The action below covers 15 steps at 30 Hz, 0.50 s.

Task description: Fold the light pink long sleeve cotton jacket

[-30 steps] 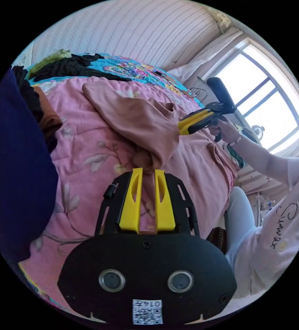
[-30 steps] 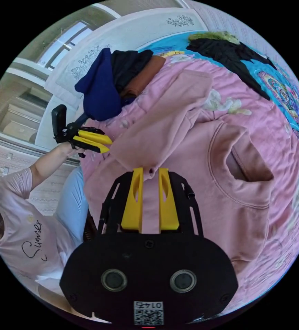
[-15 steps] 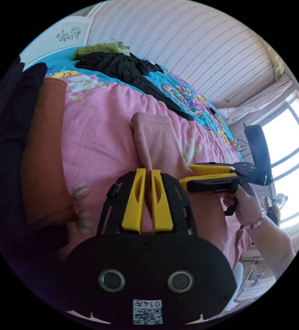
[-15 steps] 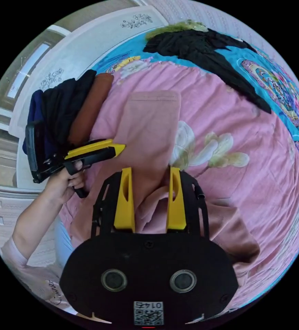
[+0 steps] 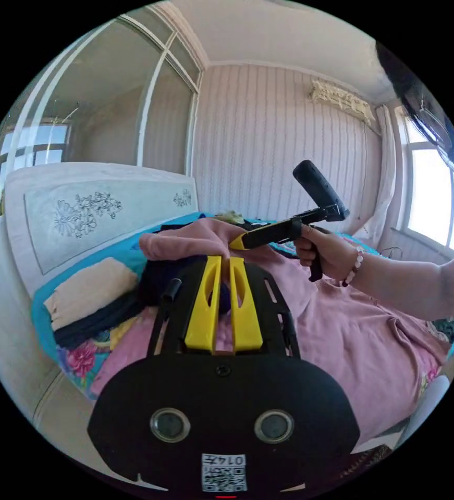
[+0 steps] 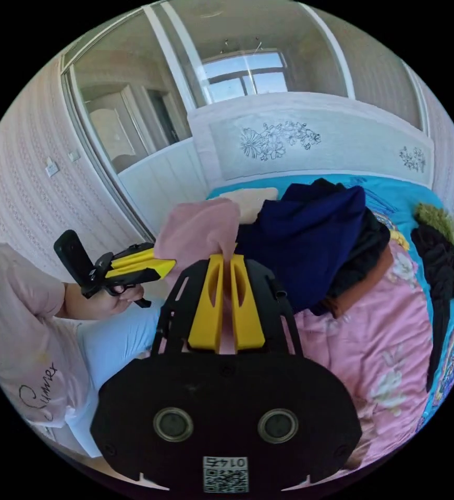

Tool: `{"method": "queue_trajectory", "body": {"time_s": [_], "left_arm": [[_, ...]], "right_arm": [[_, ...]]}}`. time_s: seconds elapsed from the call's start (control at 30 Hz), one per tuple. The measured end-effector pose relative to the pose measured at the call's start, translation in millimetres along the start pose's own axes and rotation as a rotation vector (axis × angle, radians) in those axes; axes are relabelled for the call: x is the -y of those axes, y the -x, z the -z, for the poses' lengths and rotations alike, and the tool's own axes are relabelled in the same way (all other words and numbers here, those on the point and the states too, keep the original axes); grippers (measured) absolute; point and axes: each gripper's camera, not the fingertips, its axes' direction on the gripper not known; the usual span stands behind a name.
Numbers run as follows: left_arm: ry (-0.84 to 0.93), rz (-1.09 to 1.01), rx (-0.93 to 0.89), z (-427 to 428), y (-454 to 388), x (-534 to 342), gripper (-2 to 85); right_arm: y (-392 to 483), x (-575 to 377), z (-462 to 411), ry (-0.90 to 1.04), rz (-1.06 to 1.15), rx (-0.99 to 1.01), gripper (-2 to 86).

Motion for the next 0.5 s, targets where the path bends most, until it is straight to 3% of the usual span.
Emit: {"method": "queue_trajectory", "body": {"time_s": [0.1,0.2,0.33,0.5], "left_arm": [[0.153,0.025,0.091,25,42,-43,4.4],[0.368,0.172,0.049,27,93,-85,5.2],[0.402,0.214,0.162,49,143,-110,4.6],[0.431,0.306,0.156,52,196,-120,4.8]], "right_arm": [[9,1,-66,0.145,-0.029,0.050,5.3],[6,-18,-80,0.164,-0.096,0.077,9.6],[-11,-65,-53,0.138,-0.196,-0.041,10.1],[-53,-110,-34,0.191,-0.430,-0.197,9.8]]}}
